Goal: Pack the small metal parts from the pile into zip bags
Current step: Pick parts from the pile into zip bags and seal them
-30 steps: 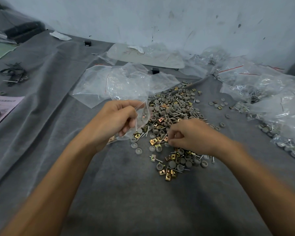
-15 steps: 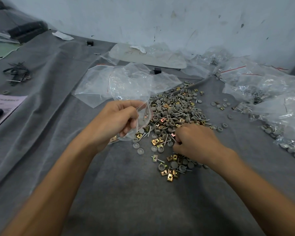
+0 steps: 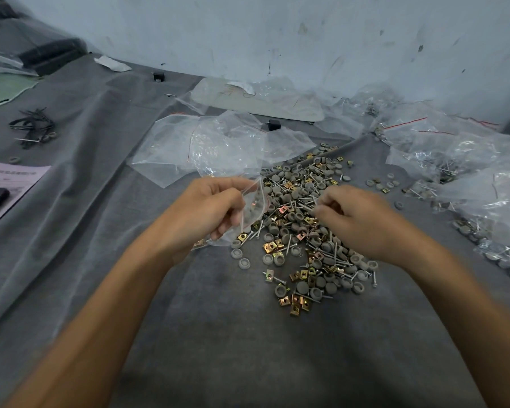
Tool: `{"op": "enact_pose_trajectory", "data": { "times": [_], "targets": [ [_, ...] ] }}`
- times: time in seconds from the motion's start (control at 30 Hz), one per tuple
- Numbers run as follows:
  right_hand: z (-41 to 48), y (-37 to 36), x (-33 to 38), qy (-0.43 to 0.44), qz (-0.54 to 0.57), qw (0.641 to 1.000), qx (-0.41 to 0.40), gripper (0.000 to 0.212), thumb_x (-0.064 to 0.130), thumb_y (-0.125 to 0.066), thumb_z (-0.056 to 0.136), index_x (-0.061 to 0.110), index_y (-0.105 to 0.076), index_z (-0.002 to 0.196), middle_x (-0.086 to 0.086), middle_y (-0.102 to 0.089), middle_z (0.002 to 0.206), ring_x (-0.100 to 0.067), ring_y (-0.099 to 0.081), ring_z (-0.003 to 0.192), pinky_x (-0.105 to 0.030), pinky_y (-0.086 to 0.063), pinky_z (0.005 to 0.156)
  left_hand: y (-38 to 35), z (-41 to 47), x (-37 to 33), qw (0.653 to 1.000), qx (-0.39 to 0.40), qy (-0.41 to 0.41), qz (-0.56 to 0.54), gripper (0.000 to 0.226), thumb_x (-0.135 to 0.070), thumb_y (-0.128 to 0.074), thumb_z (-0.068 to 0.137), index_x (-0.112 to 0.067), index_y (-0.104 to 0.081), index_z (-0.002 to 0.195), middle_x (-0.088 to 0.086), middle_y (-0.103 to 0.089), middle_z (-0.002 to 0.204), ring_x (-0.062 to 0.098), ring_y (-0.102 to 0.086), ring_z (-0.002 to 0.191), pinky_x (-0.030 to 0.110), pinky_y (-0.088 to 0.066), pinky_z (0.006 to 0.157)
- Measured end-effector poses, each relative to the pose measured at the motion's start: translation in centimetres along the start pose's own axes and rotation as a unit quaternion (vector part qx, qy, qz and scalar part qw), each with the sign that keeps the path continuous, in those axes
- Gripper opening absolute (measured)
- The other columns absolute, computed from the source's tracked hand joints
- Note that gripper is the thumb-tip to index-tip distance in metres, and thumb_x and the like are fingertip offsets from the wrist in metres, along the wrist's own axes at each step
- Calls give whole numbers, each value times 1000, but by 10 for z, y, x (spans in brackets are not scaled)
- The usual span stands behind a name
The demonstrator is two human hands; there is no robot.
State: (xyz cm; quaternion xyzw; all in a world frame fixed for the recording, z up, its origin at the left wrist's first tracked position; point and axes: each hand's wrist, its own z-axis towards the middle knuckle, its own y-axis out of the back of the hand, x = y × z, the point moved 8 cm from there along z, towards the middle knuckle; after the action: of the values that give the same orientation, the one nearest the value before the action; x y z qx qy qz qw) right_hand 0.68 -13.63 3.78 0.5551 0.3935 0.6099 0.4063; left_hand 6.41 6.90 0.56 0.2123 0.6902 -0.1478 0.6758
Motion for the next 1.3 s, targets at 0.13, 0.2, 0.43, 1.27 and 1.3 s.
{"op": "enact_pose_trajectory", "data": {
  "times": [0.13,0.2,0.43,1.27,1.3],
  "targets": [
    [-1,14,26,23,179,984,-5,22,36,-54,99,24,-58,82,20,-55,62,-1,-46,55,-17,-35,54,-3,1,1,1000,4,6,1,38,-1,-47,92,-22,-68,116,2,-57,56,10,-41,44,20,-34,39],
    [-1,14,39,29,251,968,17,22,34,-56,100,24,-60,82,17,-49,60,-4,-45,57,-18,-37,53,-4,1,1,1000,3,7,7,38,-1,-47,92,-23,-69,115,2,-57,56,10,-41,43,20,-34,39],
    [9,-4,64,52,235,967,80,23,34,-61,99,16,-65,86,14,-49,59,-4,-41,54,-27,-36,53,-4,1,1,1000,0,10,13,37,-2,-48,91,-28,-69,108,1,-58,56,10,-42,44,21,-34,39],
    [17,-3,72,97,85,992,7,41,1,-52,96,33,-75,111,6,-50,130,-10,-45,125,-20,-34,100,0,-1,-6,999,28,-21,6,46,-8,-50,85,-44,-77,96,1,-55,57,8,-43,45,20,-37,40],
    [17,-6,74,100,59,993,20,45,-1,-50,95,33,-73,111,4,-44,140,-14,-38,134,-26,-31,109,1,-1,-6,999,27,-22,7,49,-6,-49,88,-44,-78,95,0,-55,57,8,-43,45,20,-37,40]
  ]
}}
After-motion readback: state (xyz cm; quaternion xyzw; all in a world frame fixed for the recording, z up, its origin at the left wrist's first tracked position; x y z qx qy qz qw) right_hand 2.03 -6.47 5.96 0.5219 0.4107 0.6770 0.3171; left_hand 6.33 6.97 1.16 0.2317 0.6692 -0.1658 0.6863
